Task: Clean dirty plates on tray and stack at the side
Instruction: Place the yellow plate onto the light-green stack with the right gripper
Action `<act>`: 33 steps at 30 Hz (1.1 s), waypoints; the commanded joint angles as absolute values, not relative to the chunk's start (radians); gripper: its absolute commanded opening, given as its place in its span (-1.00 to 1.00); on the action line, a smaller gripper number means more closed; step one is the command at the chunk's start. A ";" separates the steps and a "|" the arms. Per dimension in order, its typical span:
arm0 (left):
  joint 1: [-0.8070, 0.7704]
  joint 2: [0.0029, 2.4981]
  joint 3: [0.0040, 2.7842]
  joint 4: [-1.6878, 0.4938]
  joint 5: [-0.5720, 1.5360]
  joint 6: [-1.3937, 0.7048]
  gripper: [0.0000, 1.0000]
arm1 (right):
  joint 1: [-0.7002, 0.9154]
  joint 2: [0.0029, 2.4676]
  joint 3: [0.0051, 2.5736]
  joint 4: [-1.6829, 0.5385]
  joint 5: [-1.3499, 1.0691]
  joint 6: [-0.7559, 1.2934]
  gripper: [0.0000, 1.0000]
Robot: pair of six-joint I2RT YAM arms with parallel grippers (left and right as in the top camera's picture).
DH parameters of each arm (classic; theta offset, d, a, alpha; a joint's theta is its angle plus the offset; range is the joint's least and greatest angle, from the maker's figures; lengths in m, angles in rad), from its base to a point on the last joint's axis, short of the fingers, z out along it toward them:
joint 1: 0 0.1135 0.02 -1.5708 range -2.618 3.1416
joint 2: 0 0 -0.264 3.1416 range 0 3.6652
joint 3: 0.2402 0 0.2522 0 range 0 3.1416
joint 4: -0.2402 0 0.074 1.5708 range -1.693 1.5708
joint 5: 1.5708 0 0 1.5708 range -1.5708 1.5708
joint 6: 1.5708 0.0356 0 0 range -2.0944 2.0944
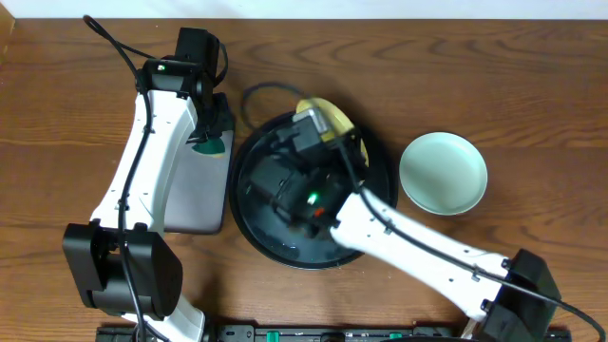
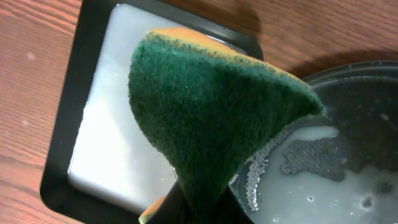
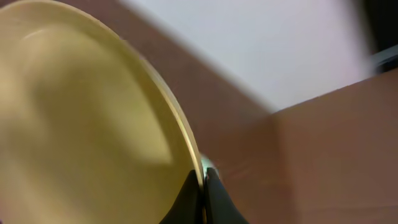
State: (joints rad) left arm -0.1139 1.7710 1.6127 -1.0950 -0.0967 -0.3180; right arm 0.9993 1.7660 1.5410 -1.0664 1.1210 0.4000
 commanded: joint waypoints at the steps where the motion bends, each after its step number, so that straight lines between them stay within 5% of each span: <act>1: -0.112 1.758 1.634 -1.095 -0.113 -0.327 -0.85 | 0.895 1.741 1.535 -1.062 0.675 0.429 -0.97; 14: -0.112 1.758 1.634 -1.096 -0.113 -0.327 -0.85 | 0.473 1.663 1.535 -0.981 -0.215 0.249 -0.97; 33: -0.112 1.758 1.634 -1.096 -0.113 -0.327 -0.85 | -0.059 1.577 1.411 -1.151 -0.003 0.258 -0.97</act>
